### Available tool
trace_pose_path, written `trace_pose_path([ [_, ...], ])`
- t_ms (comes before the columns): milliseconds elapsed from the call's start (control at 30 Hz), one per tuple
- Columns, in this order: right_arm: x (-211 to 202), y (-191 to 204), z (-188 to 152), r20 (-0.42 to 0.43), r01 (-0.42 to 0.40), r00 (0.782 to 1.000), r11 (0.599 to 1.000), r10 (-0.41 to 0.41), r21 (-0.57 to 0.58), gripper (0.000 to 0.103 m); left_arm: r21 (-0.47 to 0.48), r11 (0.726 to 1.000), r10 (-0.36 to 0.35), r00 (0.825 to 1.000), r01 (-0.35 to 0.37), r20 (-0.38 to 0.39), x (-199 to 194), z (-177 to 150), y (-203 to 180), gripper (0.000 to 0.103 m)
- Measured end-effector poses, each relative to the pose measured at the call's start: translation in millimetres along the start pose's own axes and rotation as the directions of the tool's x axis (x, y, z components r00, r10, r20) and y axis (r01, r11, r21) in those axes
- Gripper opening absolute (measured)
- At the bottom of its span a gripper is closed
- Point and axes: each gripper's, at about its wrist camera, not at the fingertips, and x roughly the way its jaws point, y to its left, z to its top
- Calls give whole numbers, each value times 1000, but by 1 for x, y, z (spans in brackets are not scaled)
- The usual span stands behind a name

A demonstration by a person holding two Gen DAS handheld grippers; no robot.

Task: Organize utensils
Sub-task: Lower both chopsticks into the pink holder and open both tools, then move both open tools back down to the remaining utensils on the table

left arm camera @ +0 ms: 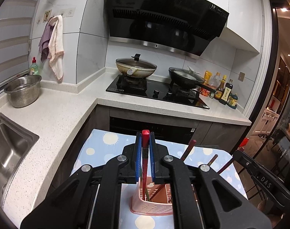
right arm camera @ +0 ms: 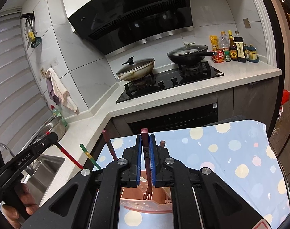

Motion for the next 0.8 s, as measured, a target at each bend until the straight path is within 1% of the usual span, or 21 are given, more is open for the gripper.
trace_pose_path([
  [67,0,-1,-1,5,5,1000,1000,-5,2,9,-5,1000,2,1000,-2,-5,1,-1,0,8],
  [100,-1,-1,-2,11,12,1000,1000,-12,4,12,-7,1000,1,1000,-1,-5,1,-2,1,9],
  [167,-1,-2,-3,9,12,1000,1000,-12,11,16,-11,1000,22,1000,-22,-5,0,-2,1,26],
  [200,-2,-3,-4,7,14,1000,1000,-14,17,18,-18,999,32,999,-32,-2,-1,-2,2,44],
  [233,-2,-3,-5,6,14,1000,1000,-14,19,19,-24,999,38,999,-38,6,-3,-3,3,47],
  [500,-12,-2,-10,-1,12,1000,1000,-12,10,20,-18,999,42,999,-42,-4,-9,-7,5,47],
  [800,-30,5,-23,-5,11,1000,1000,-11,-11,20,-5,999,39,999,-39,-18,-23,-20,2,47],
])
